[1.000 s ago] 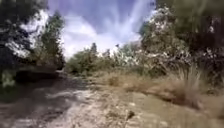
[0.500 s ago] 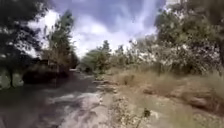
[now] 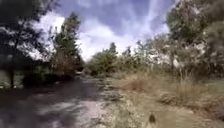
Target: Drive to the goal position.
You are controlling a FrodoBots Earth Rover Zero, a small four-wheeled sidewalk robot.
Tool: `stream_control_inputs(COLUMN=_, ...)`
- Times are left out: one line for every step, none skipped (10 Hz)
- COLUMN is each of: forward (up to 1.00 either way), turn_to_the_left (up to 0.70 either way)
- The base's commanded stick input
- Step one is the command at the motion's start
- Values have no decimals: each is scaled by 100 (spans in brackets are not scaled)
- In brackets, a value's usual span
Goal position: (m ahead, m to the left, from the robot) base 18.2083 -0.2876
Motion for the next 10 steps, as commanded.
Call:
stream_control_inputs(forward=100, turn_to_the_left=0)
stream_control_inputs(forward=100, turn_to_the_left=0)
stream_control_inputs(forward=100, turn_to_the_left=0)
stream_control_inputs(forward=100, turn_to_the_left=0)
stream_control_inputs(forward=100, turn_to_the_left=0)
stream_control_inputs(forward=100, turn_to_the_left=0)
stream_control_inputs(forward=100, turn_to_the_left=0)
stream_control_inputs(forward=100, turn_to_the_left=0)
stream_control_inputs(forward=100, turn_to_the_left=0)
stream_control_inputs(forward=100, turn_to_the_left=0)
